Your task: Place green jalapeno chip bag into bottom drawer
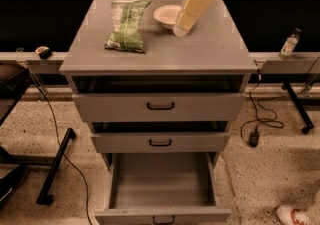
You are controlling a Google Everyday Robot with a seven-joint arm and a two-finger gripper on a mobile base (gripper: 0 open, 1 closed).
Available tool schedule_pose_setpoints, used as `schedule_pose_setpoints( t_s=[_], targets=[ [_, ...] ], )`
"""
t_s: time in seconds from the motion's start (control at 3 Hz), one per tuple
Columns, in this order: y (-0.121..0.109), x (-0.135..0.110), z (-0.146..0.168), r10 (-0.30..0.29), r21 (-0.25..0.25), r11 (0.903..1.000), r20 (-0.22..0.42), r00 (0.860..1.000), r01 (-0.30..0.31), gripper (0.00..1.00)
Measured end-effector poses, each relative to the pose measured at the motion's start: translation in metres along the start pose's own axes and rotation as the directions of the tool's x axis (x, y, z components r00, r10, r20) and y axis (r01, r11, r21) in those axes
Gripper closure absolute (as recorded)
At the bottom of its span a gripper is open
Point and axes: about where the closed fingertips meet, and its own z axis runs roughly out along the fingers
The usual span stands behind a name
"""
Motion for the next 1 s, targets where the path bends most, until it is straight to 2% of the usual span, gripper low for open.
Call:
schedule_pose_setpoints(
  t_s=[0.33, 0.67, 1.0],
  targets=[
    [-0.052, -0.036, 0.043, 0.053, 0.074, 0.9955, 0.082, 0.995, -0.059, 0.0],
    [-0.091, -0.042, 0.101, 0.205, 0.101, 0.9713, 0.104, 0.973, -0.216, 0.0],
    [-0.106, -0.045, 0.149, 0.357, 0.093, 0.9263, 0.093, 0.929, -0.365, 0.0]
  ],
)
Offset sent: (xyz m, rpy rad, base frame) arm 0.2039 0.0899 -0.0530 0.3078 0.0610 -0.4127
